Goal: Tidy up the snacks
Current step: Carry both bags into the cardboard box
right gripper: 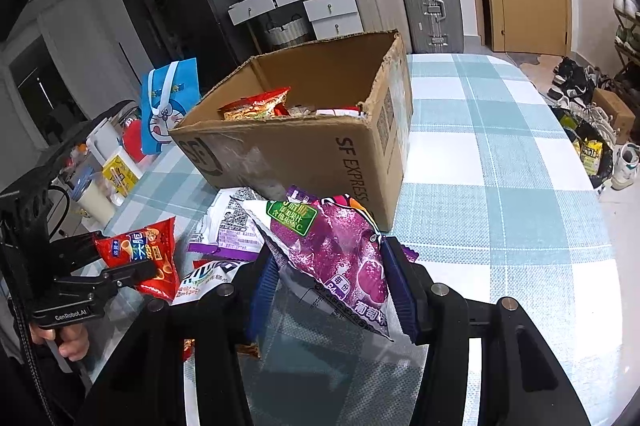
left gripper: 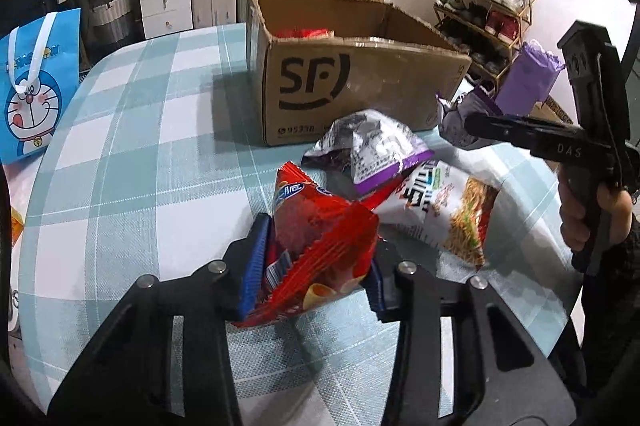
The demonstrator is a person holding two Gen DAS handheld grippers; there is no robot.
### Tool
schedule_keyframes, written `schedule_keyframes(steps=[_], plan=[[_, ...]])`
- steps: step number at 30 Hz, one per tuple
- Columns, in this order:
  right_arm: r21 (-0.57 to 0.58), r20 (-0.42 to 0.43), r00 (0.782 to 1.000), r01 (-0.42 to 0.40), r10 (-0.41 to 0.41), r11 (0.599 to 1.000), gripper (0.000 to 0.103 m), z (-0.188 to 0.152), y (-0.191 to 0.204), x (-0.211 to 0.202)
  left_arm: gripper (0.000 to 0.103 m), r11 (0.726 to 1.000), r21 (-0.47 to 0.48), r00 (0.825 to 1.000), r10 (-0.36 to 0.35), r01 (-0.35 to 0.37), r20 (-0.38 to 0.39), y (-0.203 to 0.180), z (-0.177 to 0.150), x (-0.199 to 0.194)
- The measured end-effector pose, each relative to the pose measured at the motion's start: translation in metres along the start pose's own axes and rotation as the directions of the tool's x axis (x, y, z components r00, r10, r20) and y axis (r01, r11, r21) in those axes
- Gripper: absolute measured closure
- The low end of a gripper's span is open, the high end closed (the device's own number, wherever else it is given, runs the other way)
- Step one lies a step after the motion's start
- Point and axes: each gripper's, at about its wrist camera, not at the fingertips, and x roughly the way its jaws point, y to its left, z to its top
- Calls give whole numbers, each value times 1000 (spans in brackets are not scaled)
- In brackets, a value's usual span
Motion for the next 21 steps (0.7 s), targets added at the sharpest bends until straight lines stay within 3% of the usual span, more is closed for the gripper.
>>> schedule_keyframes(steps=[21], plan=[[-63,81,996,-26,31,998,51,9,18,-41,64,998,-65,992,8,0,124,8,17,-38]])
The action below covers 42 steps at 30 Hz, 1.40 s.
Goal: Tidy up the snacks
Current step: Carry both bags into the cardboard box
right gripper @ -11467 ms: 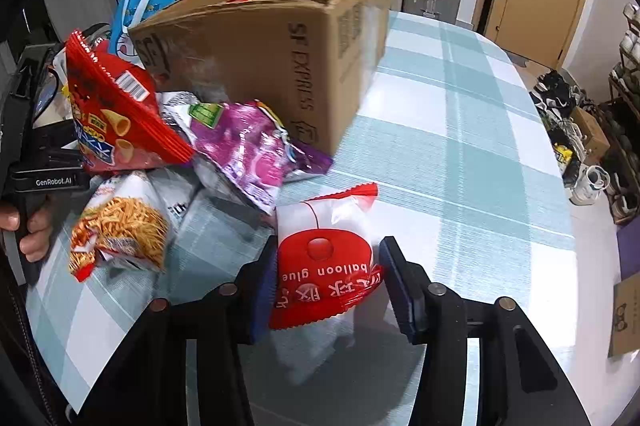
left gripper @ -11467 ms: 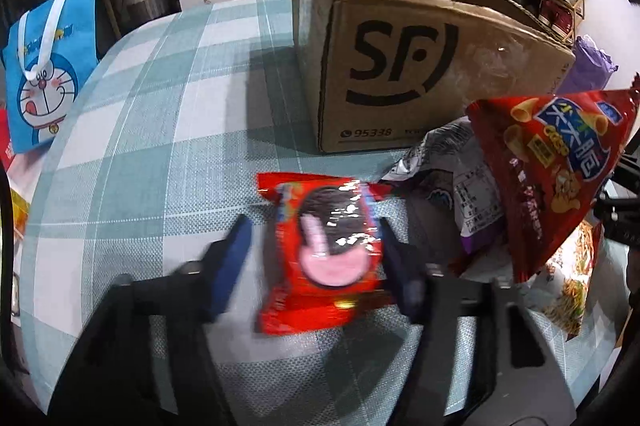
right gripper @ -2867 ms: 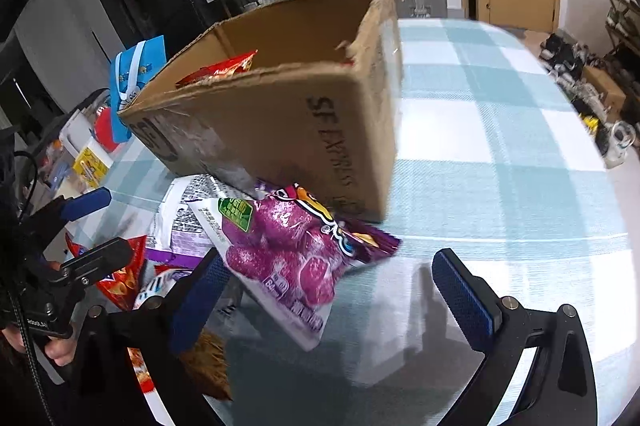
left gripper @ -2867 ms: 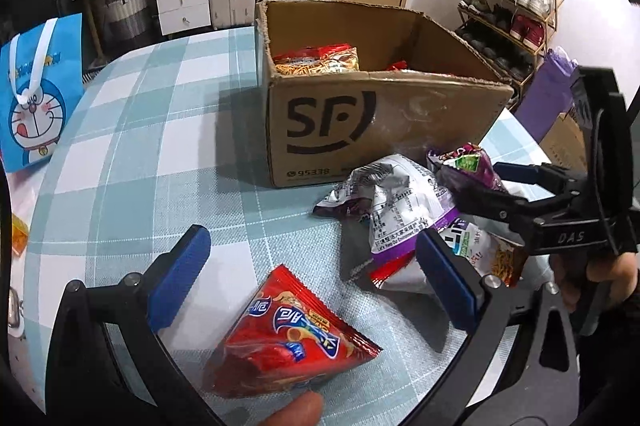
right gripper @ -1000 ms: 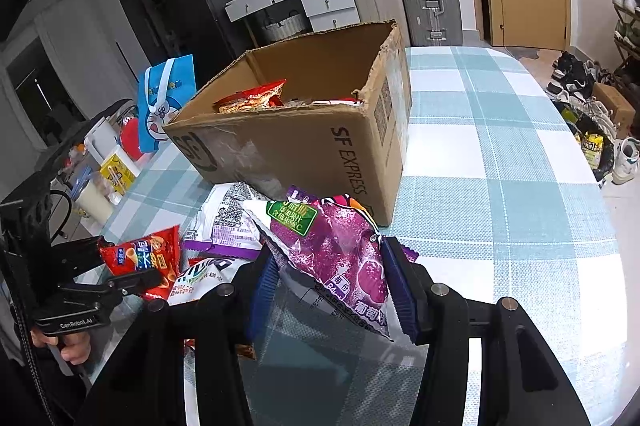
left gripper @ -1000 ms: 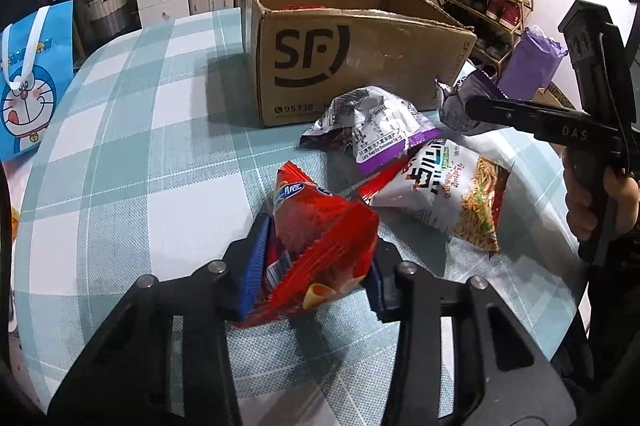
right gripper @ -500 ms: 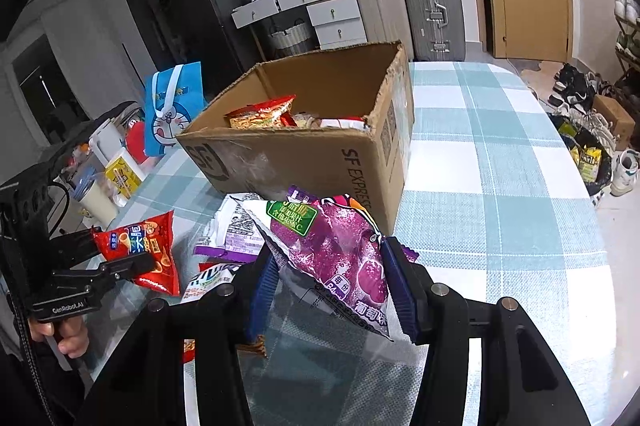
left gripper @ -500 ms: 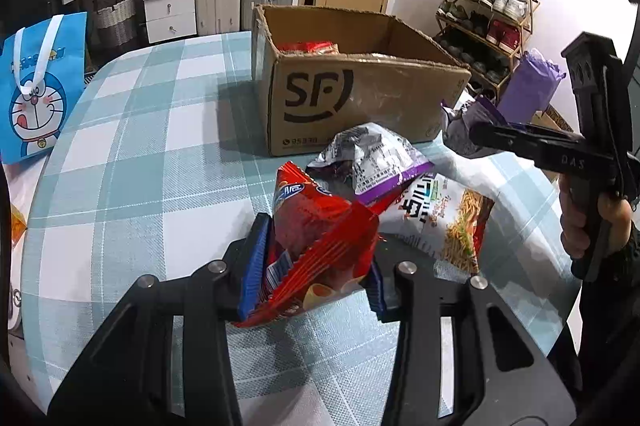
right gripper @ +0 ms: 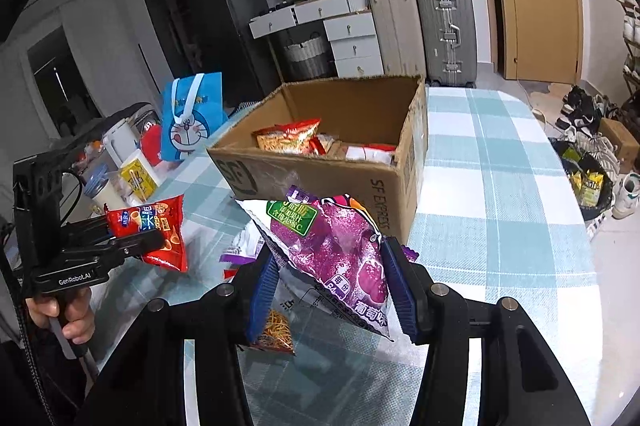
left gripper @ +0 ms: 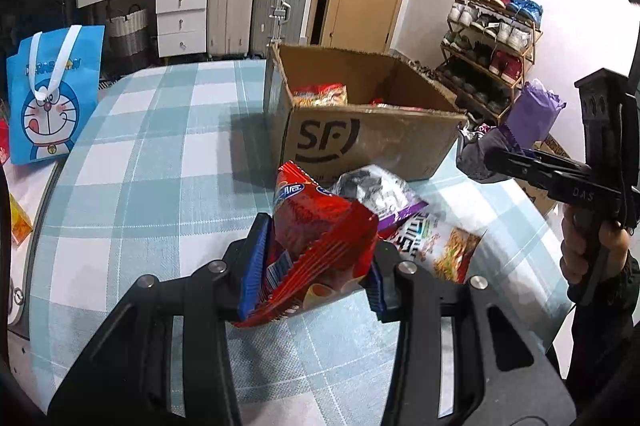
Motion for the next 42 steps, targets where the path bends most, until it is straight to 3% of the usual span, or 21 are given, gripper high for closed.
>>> schedule_keyframes(steps=[18,27,42], plan=[[17,81,997,6,-7,1000,51,23,10,-36,64,1000,-1,995,-28,28,92,-20,44,-29],[26,117,993,5,-8,1000,51,54,23,-52,64,999,17,990,-45,43,133,-36,80,-38],[64,125,992,-11,3,998,51,105,30,-33,64,1000,-9,989,-19,20,144,-28,133,8]])
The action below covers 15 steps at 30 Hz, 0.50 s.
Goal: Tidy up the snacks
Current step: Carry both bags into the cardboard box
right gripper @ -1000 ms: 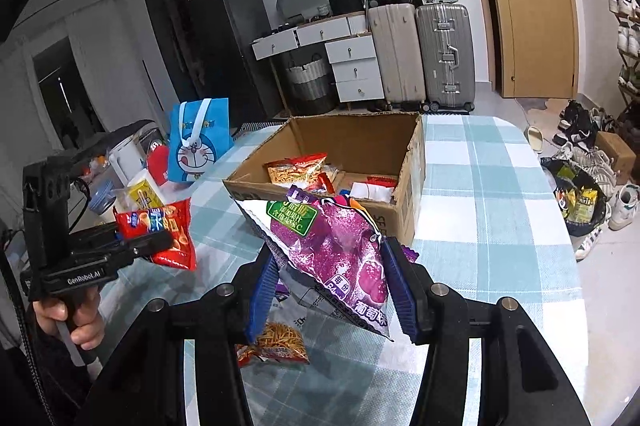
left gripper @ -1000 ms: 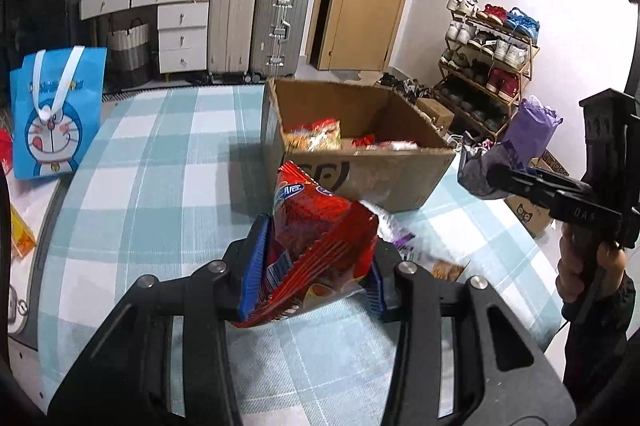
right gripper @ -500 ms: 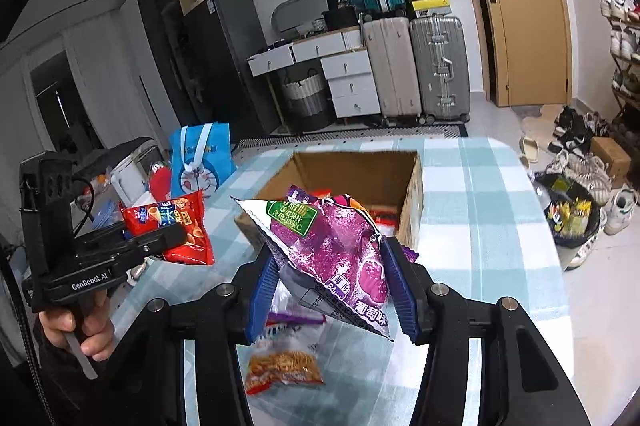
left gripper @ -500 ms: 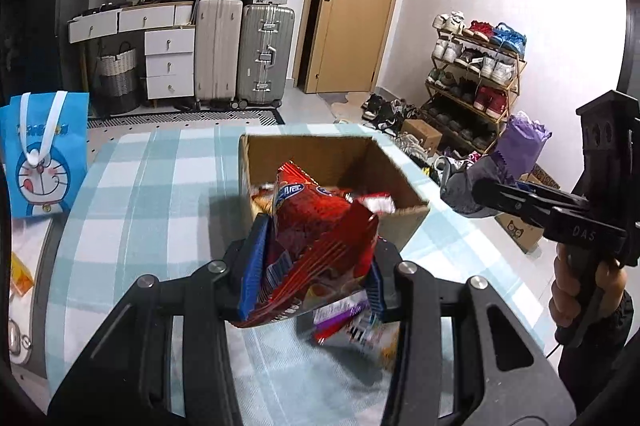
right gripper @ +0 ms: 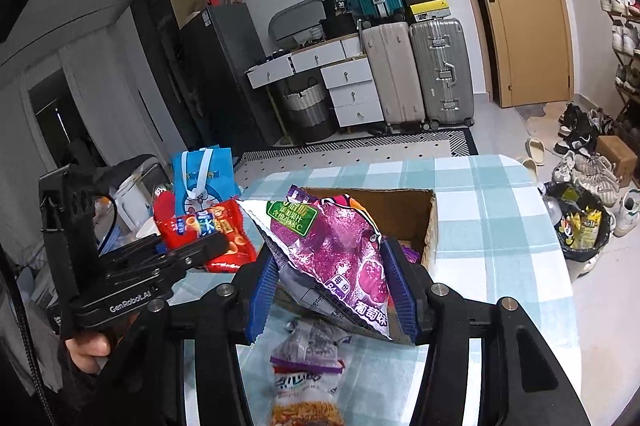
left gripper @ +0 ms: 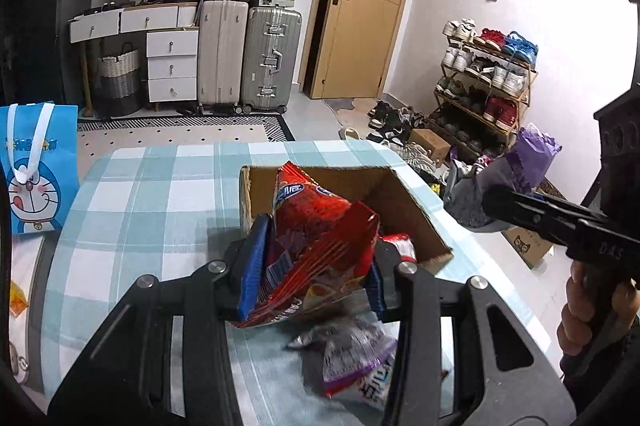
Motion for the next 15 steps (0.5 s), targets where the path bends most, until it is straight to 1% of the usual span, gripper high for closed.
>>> schedule_keyframes(steps=[3,9,12,15], plan=[[15,5,1000,0,0,1000,51,3,-6,9,64,1000,2,1000,22,-22,-7,3,4,17],[54,7,1000,-17,17,998,51,5,-18,30,64,999,-7,999,32,-32,-22,10,10,52],[47,19,1000,2,-3,999,51,3,-19,40,64,999,-3,999,32,-32,-20,12,12,65],[49,26,1000,-17,16,999,51,2,-20,48,64,999,5,999,43,-43,-22,12,12,79]])
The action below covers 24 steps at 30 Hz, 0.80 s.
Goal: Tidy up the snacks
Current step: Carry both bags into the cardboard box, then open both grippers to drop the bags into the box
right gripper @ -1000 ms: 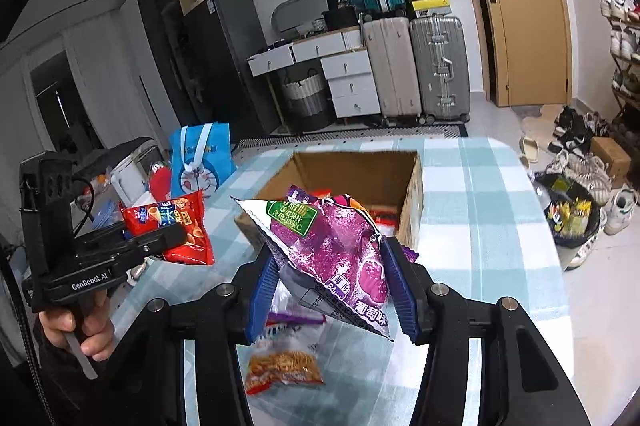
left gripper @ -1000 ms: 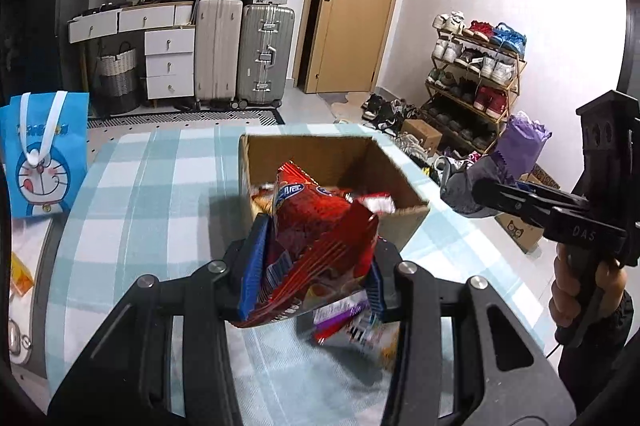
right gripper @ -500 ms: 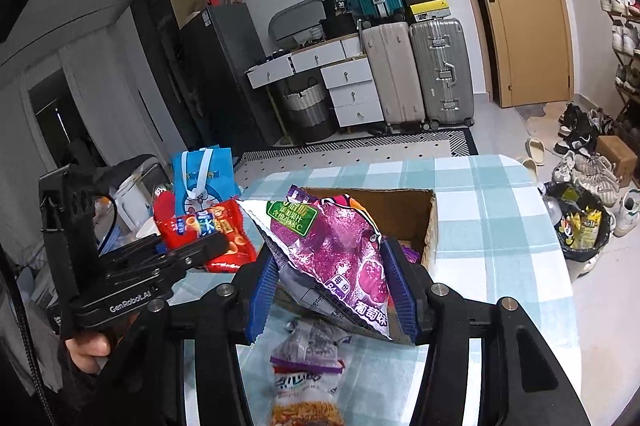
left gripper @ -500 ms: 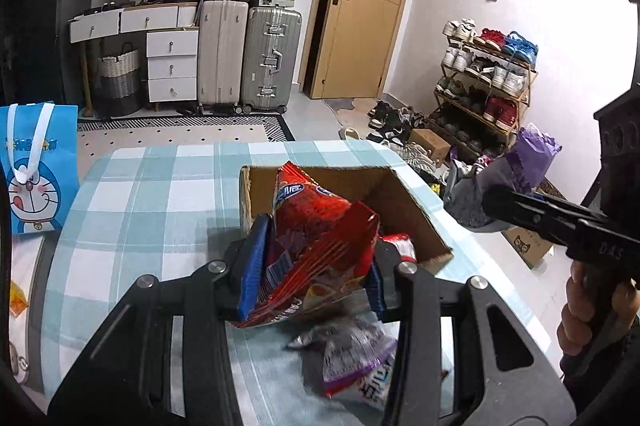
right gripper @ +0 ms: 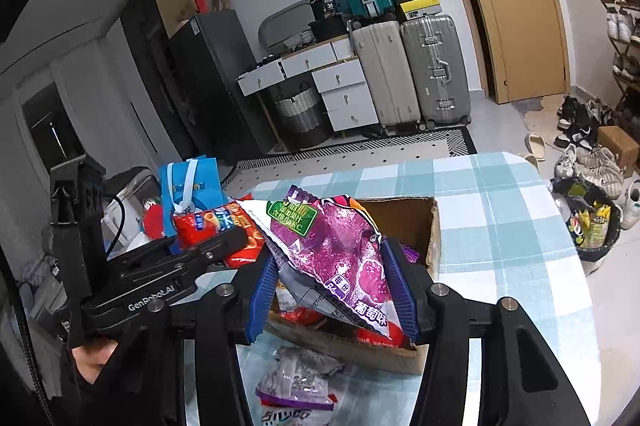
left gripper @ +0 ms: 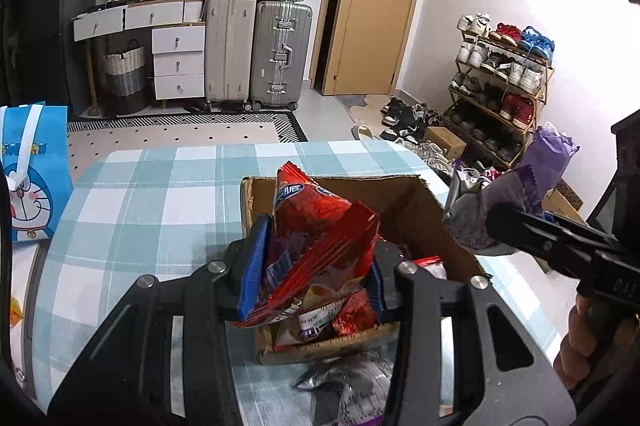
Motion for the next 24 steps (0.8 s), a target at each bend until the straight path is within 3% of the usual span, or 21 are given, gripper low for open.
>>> schedule_keyframes(steps=[24], plan=[[21,-49,998,43,-42,999,51,-10,-29,66,64,995,98,999,31,-28,-35,-14,-15,68]])
